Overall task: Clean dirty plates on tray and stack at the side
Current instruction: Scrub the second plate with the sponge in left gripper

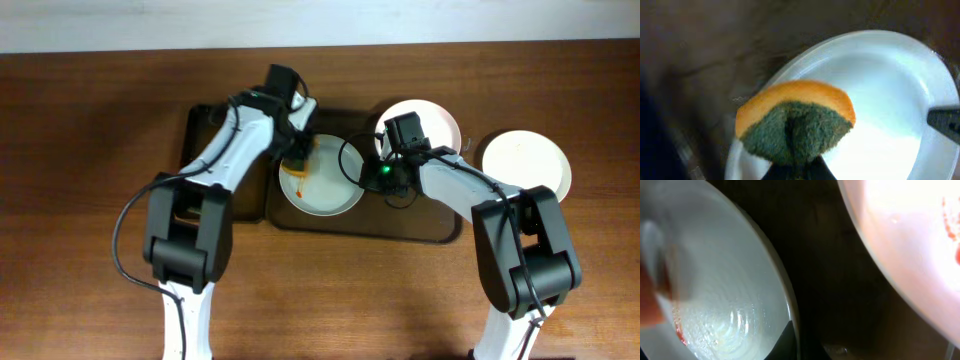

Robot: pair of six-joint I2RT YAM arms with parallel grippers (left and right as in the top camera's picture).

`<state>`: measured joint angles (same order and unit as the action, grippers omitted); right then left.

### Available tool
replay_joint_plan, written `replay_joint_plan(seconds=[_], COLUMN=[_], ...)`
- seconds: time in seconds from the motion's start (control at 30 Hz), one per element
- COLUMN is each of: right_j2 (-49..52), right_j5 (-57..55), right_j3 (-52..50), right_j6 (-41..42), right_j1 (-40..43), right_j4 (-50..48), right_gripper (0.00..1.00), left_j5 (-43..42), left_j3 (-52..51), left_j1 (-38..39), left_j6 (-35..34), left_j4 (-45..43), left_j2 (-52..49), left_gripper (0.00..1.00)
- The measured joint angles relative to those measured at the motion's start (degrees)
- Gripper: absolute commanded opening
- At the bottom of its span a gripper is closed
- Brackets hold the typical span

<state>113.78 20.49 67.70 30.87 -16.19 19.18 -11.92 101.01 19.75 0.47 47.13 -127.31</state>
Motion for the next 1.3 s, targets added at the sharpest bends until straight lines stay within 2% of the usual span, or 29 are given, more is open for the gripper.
replay_joint_plan(seconds=[0.07,0.2,0.3,0.47,0.53,0.73,0.87,0.93,1.03,1.1,1.2,1.3], right_j2=[0.0,0.0,0.0,0.0,0.0,0.1,0.1,0.1,0.1,0.1,0.1,0.1], right_j5=[0.0,0.3,0.4,0.4,0.4,0.4,0.4,0.4,0.4,0.4,0.4,0.4], right_j3=[0.0,0.0,0.0,0.0,0.0,0.0,0.0,0.0,0.0,0.0,0.0,0.0], right_j6=[0.0,-0.5,-1.1,-1.3,-1.2,-0.6,-0.7,-0.9,-1.4,-1.7,-1.7,-1.6], right_j1=[0.0,0.0,-0.1,-0.1,-0.1,-0.1,-0.1,-0.1,-0.1,-0.1,-0.1,-0.1], right_j4=[0.0,0.0,0.1,0.1,0.0,-0.2,-0.5,-0.3,-0.1,-0.1,-0.1,-0.2], right_gripper=[0.04,0.04,0.04,0.04,0.04,0.04,0.04,0.04,0.04,0.04,0.04,0.04], left_j5=[2.7,6.2,0.7,-8.9,-7.0,10.4,17.2,15.3,4.0,-4.9,-11.1,-11.6], left_j3=[-3.7,-6.3,-6.9,-8.1,-8.2,-8.6,-8.6,-8.6,-8.0,-8.0,-8.5,-8.8], left_j1=[2.3,3.7,3.2,3.1,3.1,3.6,3.8,3.8,2.6,2.5,2.8,3.0], left_j6=[-2.8,-14.4,-19.4,-21.2,-21.9,-27.1,-30.3,-29.6,-23.6,-17.0,-9.2,-5.9], left_j4=[-2.2,-0.8,4.4,6.6,4.5,-12.9,-13.0,-10.7,-3.0,1.6,1.9,-1.0], left_j2=[0.0,0.8,1.3,1.3,1.3,1.6,1.5,1.5,1.6,1.6,1.5,1.3], left_gripper=[0.00,0.00,0.00,0.00,0.00,0.00,0.00,0.00,0.00,0.00,0.00,0.00])
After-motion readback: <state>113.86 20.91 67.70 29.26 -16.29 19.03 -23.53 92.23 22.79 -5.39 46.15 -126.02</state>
